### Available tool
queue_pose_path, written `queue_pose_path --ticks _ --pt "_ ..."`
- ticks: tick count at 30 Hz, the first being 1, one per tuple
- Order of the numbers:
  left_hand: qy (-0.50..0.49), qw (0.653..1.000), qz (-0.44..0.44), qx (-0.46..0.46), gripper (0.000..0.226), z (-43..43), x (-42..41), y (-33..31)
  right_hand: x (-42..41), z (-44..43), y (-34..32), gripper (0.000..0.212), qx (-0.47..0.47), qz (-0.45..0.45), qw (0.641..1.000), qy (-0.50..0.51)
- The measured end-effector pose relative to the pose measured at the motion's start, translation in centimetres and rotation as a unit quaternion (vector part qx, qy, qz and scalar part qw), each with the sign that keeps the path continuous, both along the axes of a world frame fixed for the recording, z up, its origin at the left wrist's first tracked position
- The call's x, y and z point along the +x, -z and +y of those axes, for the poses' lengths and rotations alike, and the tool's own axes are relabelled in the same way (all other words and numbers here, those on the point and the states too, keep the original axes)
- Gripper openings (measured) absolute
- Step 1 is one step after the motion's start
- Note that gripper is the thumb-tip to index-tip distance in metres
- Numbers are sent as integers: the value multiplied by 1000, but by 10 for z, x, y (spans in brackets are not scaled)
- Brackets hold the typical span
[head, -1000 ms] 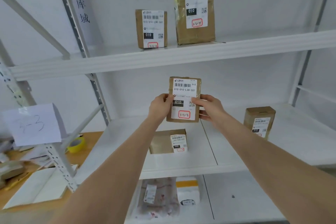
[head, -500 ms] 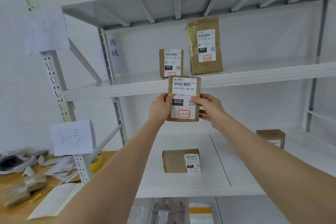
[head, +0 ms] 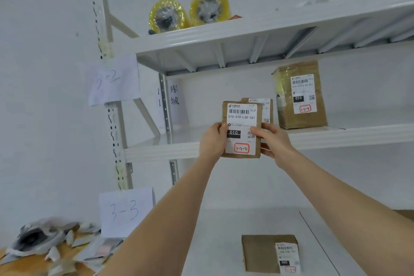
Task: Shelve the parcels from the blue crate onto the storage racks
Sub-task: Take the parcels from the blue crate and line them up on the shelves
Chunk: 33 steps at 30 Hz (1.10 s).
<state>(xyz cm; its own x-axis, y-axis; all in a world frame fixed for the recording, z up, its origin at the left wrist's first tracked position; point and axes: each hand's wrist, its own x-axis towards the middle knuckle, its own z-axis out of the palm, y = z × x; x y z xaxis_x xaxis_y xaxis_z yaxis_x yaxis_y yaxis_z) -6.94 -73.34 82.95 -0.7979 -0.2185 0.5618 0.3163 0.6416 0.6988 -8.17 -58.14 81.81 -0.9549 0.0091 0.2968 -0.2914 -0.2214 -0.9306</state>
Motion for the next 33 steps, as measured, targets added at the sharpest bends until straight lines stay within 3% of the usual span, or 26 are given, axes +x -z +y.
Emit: queue_pose_path --ticks 8,15,33 --pt "25 999 42 3 38 -65 -24 -37 -19 -62 -33 33 -34 50 998 29" --pt "42 990 123 61 40 -101 -36 -54 -23 -95 -52 29 -38 84 995 47" --pt "125 975 138 123 26 -100 -57 -76 -48 -98 -82 43 32 141 984 101"
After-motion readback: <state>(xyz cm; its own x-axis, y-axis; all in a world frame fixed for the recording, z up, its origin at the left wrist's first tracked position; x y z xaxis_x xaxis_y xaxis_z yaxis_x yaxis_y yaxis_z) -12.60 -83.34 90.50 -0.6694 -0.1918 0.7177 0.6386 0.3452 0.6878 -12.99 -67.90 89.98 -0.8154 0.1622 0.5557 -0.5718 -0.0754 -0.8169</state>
